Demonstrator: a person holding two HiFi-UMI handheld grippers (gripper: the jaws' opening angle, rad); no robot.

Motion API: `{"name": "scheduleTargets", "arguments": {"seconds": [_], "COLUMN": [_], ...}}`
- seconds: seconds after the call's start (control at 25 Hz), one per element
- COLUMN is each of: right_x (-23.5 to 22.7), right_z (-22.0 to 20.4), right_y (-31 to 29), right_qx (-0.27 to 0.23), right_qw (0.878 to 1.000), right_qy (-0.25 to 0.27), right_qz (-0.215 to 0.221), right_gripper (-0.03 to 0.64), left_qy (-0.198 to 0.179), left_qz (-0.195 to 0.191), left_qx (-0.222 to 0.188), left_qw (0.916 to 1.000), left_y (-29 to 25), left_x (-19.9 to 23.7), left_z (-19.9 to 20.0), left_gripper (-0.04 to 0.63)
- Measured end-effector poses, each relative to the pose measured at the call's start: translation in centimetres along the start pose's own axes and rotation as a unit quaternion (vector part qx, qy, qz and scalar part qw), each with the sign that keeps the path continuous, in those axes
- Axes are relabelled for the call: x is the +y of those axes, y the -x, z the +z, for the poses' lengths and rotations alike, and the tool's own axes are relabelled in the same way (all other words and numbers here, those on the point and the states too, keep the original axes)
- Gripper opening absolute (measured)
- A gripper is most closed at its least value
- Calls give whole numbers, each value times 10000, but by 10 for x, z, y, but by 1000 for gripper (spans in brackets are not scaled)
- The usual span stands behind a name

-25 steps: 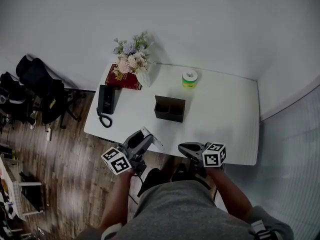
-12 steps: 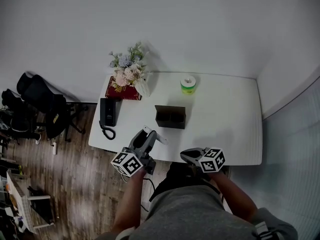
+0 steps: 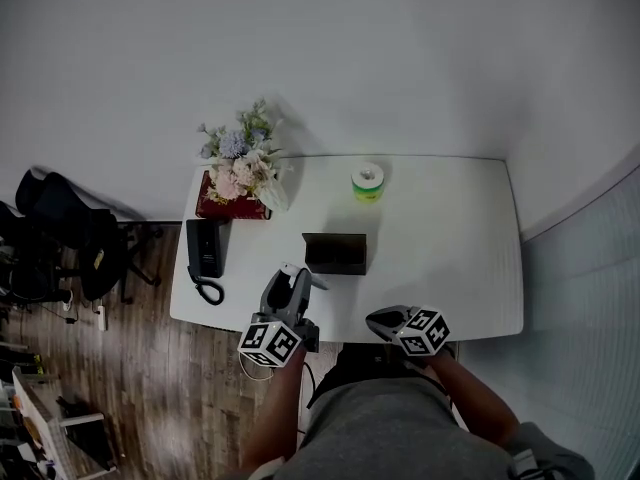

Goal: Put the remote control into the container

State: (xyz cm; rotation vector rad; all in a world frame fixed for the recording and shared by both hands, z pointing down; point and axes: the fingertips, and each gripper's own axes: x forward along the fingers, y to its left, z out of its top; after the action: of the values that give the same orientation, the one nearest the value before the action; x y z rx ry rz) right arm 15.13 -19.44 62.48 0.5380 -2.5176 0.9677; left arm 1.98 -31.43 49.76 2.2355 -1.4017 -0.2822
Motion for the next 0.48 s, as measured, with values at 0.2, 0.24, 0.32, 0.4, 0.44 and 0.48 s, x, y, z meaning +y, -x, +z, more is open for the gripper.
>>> {"name": "scheduleTargets", "arguments": {"seconds": [0.2, 0.24, 0.32, 0.4, 0.44, 0.48], "right_x": [-13, -15, -20, -26, -28, -31], "right_z": [-3, -4, -6, -8, -10, -11], "right_y": [-3, -4, -6, -8, -9, -10], "right_qx": [329, 376, 459, 544, 593, 646], "right_qw": [9993, 9992, 9988, 9983, 9979, 9975], "right_qy": [107, 105, 97, 127, 157, 192], "right_qz": [-111, -121, -143, -170, -185, -199], "right_gripper": [17, 17, 17, 17, 17, 17], "left_qy": [-67, -155, -354, -520, -612, -705], "left_qz": [419, 484, 574, 624, 644, 656], "left_qx": [-111, -105, -67, -39, -28, -13], "left_qw": [9990, 9987, 9977, 9967, 9960, 9954], "left_y": [-17, -20, -29, -38, -42, -45], "left_x": [14, 16, 18, 19, 20, 20], "left_z": [-4, -5, -9, -13, -14, -16], "left_gripper": [210, 210, 210, 210, 210, 210]}}
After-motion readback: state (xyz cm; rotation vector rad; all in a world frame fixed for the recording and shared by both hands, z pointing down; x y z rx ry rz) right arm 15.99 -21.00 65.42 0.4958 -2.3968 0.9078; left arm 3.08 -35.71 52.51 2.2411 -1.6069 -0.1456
